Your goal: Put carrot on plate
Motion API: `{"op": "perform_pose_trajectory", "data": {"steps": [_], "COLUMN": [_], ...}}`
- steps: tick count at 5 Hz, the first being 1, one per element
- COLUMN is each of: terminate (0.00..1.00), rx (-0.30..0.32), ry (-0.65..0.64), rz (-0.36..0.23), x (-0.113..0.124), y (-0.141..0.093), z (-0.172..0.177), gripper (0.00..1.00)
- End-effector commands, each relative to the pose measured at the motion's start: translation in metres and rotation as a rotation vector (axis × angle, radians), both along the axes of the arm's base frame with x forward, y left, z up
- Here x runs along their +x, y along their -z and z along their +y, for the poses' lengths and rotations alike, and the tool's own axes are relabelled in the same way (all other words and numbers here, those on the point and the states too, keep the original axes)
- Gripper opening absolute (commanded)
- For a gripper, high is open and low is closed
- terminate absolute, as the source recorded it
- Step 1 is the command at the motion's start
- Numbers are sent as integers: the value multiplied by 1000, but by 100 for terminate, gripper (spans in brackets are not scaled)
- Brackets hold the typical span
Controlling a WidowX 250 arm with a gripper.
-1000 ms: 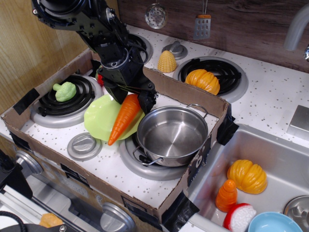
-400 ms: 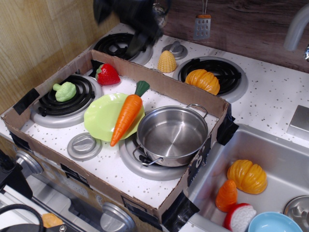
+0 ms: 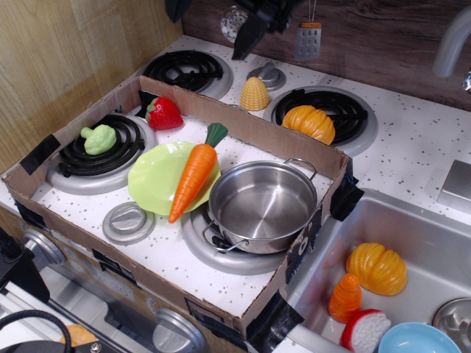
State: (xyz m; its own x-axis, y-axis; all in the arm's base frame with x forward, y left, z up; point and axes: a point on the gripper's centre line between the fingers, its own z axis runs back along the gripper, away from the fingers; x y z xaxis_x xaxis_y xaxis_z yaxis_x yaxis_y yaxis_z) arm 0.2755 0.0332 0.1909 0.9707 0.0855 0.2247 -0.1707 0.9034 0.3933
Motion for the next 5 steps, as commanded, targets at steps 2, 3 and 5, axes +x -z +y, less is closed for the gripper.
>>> {"op": "perform_pose_trajectory", "data": {"steps": [2, 3, 5], "terminate": [0, 0, 100], "rx": [-10, -10, -10], "ry": [-7, -7, -7], "rz": [-50, -50, -50], "x": [4, 4, 4], "y": [-16, -16, -16], "z": [-7, -7, -7], "gripper": [100, 100, 100]}}
